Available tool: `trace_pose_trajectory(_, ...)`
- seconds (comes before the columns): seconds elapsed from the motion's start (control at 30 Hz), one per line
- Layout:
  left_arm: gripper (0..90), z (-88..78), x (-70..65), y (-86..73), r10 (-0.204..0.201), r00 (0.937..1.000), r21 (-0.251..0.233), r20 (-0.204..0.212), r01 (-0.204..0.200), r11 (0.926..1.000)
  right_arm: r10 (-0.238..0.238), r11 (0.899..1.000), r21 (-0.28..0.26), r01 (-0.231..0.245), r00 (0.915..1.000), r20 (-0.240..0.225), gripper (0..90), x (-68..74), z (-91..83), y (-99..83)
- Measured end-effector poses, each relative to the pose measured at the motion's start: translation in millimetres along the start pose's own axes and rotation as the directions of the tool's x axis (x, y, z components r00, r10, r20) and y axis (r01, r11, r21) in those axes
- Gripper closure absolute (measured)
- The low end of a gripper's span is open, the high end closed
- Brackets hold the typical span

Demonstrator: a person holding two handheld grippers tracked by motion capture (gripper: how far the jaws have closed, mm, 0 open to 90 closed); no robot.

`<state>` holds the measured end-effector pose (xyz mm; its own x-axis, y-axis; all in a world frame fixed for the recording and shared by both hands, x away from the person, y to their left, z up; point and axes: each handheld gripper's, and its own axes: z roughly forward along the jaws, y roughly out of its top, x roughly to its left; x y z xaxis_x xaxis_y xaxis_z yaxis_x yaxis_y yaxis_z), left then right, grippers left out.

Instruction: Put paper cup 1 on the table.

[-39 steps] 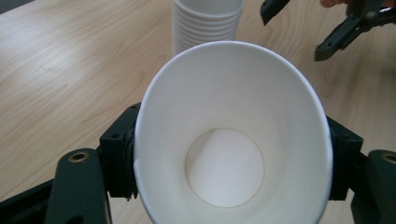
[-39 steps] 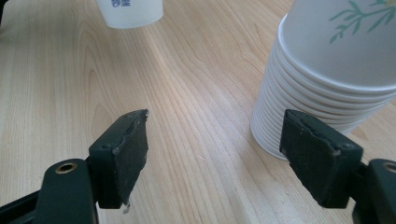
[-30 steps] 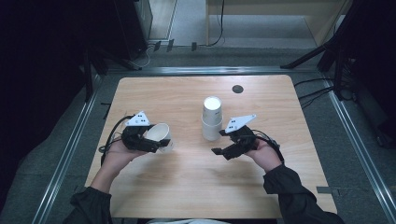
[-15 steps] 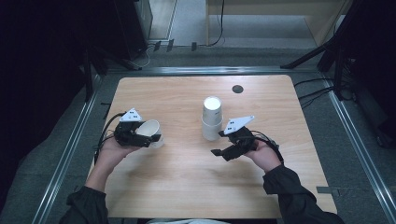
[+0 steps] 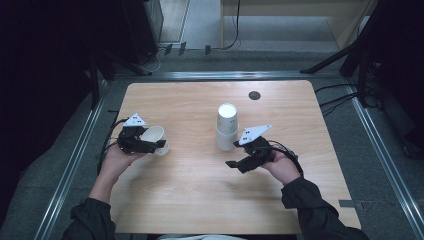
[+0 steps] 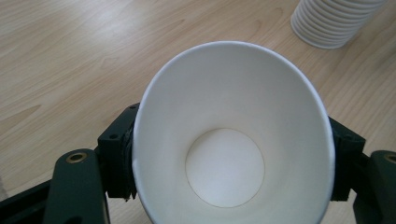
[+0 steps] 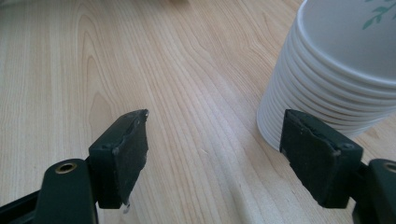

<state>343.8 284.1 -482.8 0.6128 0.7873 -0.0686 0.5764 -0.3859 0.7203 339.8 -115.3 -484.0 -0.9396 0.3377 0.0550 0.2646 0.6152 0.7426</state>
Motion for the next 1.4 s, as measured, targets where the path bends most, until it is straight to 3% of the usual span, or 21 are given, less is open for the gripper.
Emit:
trace_pose_trajectory(0.5,22.9,6.4,11.5,-5.2,-0.041,0.9953,0.049,-0.088,0.046,0.9978,-0.01,1.0,0.01,0.01,0.9999,-0.005,23.6,1.5,2.2,0.1)
trace_pose_trajectory(0.73,22.2,10.9,14.8,-7.2,-0.062,0.9941,0.081,-0.09,0.069,0.9943,-0.011,1.0,0.015,0.012,0.9999,-0.007,23.6,1.9,2.8,0.2)
trace_pose_trajectory(1.2,20.1,15.0,12.7,-7.8,-0.046,0.9961,0.116,-0.075,0.055,0.9918,-0.015,1.0,0.012,0.015,0.9999,-0.001,23.6,1.5,1.9,0.4)
trace_pose_trajectory(1.4,14.9,16.3,11.4,-7.0,-0.051,0.9964,0.12,-0.068,0.059,0.991,-0.019,1.0,0.008,0.019,0.9998,0.0,23.6,1.7,1.5,0.6)
